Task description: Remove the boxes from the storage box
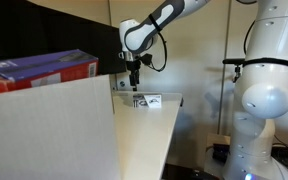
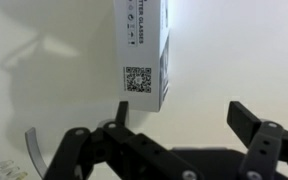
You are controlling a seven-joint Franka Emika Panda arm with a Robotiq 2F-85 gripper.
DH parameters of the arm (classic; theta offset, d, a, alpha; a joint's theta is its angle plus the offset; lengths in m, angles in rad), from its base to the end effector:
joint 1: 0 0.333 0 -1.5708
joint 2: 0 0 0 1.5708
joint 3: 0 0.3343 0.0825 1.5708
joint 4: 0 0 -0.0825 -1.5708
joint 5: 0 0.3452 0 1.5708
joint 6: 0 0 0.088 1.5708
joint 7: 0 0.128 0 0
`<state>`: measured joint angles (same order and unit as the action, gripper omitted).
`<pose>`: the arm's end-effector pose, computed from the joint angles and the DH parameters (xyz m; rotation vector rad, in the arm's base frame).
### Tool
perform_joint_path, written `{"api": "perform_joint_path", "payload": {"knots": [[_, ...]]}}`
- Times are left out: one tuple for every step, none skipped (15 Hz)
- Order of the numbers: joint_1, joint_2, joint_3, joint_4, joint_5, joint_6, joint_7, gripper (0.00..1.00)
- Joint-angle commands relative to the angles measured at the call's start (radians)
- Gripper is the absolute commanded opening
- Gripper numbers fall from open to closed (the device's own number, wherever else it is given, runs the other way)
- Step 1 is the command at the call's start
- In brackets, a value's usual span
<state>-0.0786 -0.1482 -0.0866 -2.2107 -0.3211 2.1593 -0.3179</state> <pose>0.4672 -0.0976 0.4688 2.8270 0.4552 0.0445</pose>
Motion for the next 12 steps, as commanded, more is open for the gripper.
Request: {"api": "perform_joint_path", "payload": {"knots": [[0.026, -0.085, 0.023, -0.008, 0.010, -0.100, -0.005, 1.00], [0.033, -0.100, 0.031, -0.004, 0.006, -0.133, 0.003, 1.00], [0.043, -0.113, 0.036, 0.005, 0.020, -0.173, -0.008, 1.00], [0.051, -0.124, 0.043, 0.012, 0.019, -0.205, -0.004, 1.00], [0.063, -0.136, 0.047, 0.026, 0.032, -0.245, -0.018, 1.00], [0.072, -0.146, 0.053, 0.036, 0.036, -0.274, -0.021, 1.00], [0.084, -0.155, 0.060, 0.054, 0.038, -0.306, -0.022, 1.00], [0.096, -0.164, 0.064, 0.067, 0.046, -0.327, -0.029, 1.00], [0.109, -0.173, 0.069, 0.082, 0.054, -0.344, -0.035, 1.00], [0.119, -0.190, 0.070, 0.091, 0.060, -0.359, -0.049, 1.00], [0.125, -0.215, 0.068, 0.093, 0.062, -0.377, -0.064, 1.00], [0.139, -0.217, 0.077, 0.115, 0.068, -0.397, -0.067, 1.00]]}}
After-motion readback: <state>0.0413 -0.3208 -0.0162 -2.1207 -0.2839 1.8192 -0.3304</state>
